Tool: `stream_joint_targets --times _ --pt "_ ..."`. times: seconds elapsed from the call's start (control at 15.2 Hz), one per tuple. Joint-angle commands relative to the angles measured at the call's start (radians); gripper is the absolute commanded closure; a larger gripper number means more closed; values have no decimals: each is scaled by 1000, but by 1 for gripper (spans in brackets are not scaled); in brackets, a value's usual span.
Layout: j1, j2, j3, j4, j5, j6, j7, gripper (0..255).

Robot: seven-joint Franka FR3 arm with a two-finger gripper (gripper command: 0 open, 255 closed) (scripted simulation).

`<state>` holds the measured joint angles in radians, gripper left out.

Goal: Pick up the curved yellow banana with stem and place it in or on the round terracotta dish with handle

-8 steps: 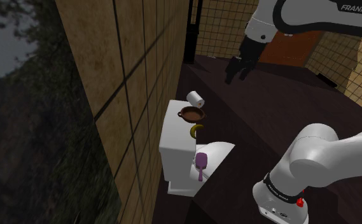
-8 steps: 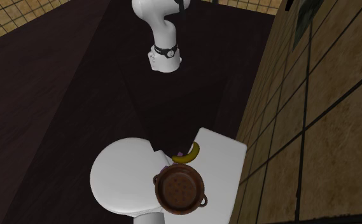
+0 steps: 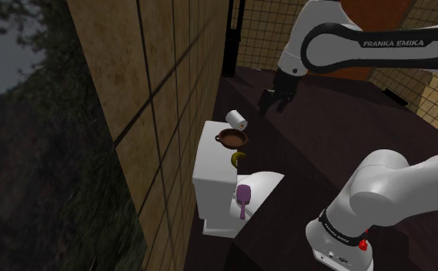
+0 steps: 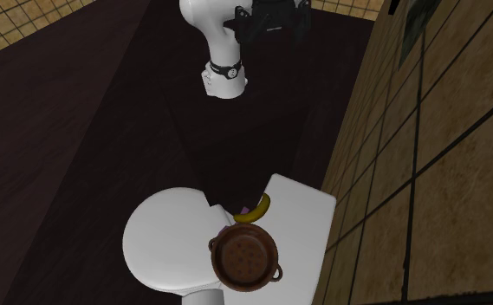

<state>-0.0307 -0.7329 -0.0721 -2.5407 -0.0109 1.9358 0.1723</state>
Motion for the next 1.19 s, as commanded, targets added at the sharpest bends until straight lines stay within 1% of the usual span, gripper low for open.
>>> stream_joint_targets --times 0.0,0.33,0.59,0.86,1.12 --pt "-7 42 -2 -28 -1 70 12 0" --pt "-19 179 -4 -89 -1 260 44 0" --pt "-26 317 -7 -111 2 414 69 0" --pt "-30 476 -12 -109 11 563 91 0" --pt "-32 647 -18 -82 28 701 106 0"
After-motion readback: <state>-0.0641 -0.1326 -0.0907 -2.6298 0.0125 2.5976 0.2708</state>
